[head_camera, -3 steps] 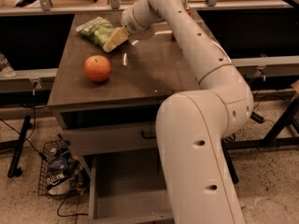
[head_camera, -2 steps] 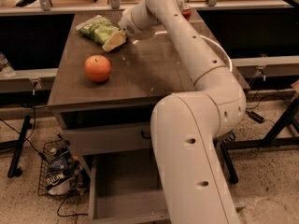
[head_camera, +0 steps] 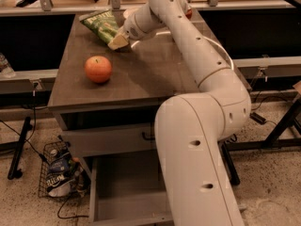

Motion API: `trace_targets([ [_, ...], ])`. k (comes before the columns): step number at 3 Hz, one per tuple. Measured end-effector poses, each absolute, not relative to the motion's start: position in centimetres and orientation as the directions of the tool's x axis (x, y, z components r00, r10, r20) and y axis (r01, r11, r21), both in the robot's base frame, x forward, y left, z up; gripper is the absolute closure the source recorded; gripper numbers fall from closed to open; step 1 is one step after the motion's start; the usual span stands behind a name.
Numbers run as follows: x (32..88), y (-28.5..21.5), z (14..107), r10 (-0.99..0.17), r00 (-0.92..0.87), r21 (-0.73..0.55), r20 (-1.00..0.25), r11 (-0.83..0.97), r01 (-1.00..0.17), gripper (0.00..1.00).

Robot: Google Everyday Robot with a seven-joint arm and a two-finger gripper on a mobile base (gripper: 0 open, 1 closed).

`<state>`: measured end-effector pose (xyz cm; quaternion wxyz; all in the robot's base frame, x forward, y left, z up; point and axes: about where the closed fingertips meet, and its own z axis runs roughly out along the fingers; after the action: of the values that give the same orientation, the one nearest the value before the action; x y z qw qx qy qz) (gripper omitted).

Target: Place green jalapeno chip bag into middle drawer

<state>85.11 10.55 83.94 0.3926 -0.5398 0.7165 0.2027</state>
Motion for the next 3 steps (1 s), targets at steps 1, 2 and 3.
trace_targets([
  [1,82.7,9.8,85.4,-0.608,-0.071,-0.135,-0.791,0.286,-0.949,0.99],
  [2,79.7,9.3,88.0,-0.617,0.002,-0.179,-0.787,0.225,-0.958,1.0],
  [3,76.9,6.0,90.7,-0.649,0.032,-0.239,-0.76,0.234,-0.942,1.0],
])
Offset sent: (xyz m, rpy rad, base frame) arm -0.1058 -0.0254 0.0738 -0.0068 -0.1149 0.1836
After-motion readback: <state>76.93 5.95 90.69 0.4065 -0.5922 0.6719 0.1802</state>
